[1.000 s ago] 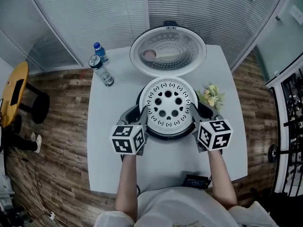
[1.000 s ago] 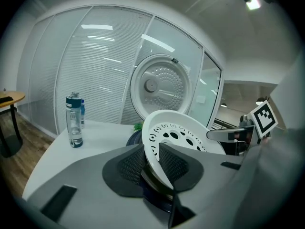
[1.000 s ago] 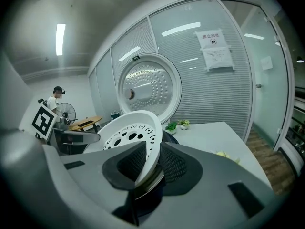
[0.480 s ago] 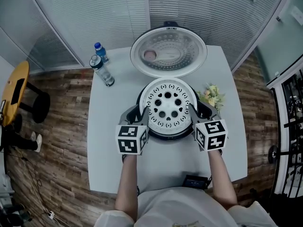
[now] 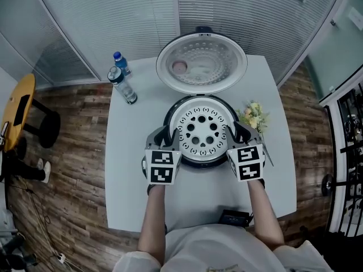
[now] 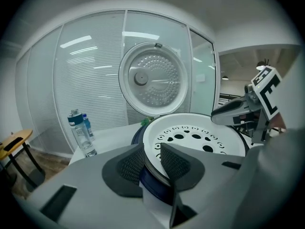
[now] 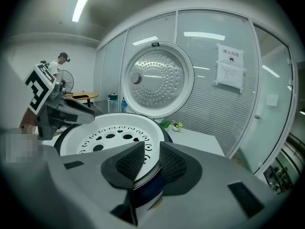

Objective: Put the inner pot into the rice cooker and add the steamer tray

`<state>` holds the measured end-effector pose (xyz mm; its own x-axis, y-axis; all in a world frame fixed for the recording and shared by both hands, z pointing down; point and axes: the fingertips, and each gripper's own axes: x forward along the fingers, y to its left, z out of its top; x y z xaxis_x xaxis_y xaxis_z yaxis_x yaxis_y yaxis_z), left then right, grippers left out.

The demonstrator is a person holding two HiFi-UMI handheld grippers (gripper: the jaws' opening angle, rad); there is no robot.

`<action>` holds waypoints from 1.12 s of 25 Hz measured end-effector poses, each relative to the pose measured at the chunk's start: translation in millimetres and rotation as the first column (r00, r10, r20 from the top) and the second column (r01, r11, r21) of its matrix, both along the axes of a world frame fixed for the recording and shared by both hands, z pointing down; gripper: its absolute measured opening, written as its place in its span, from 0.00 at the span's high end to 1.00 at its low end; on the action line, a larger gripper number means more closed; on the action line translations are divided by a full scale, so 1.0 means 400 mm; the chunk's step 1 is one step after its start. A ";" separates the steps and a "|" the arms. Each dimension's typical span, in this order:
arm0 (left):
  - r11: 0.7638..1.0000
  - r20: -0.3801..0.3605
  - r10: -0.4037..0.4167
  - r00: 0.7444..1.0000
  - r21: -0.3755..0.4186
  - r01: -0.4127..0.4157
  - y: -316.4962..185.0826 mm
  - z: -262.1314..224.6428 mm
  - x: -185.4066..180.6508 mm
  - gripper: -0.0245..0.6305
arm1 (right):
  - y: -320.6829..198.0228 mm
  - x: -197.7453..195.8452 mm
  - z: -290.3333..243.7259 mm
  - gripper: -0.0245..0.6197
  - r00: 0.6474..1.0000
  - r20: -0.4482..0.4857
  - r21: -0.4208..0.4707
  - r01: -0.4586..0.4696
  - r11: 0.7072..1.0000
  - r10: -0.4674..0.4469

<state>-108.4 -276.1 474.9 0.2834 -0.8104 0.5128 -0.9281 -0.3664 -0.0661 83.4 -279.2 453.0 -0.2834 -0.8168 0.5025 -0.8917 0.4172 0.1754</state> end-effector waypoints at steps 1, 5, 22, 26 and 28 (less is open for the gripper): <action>1.000 0.003 0.002 1.000 0.000 -0.002 0.002 0.000 0.000 0.79 | 0.002 0.000 0.001 0.79 1.000 0.001 -0.001 0.000 1.000 0.000; 1.000 0.007 0.005 1.000 -0.001 -0.005 0.000 0.006 -0.007 0.79 | 0.000 -0.008 0.006 0.79 1.000 0.005 -0.005 0.000 1.000 0.000; 0.995 -0.146 -0.016 0.989 0.098 0.031 0.137 -0.088 0.044 0.86 | 0.172 0.064 -0.059 0.91 0.921 0.390 -0.001 -0.030 1.000 0.028; 0.994 -0.229 0.000 0.973 0.111 0.026 0.197 -0.109 0.066 0.90 | 0.228 0.073 -0.057 0.93 0.908 0.418 -0.007 -0.016 1.000 0.017; 0.992 -0.261 0.004 0.965 0.123 0.029 0.223 -0.124 0.071 0.92 | 0.246 0.083 -0.064 0.93 0.896 0.443 -0.011 -0.028 1.000 0.030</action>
<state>-79.9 -186.9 425.3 0.3834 -0.8673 0.3175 -0.9236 -0.3592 0.1343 116.4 -180.8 427.6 -0.4539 -0.8260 0.3343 -0.8883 0.3900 -0.2425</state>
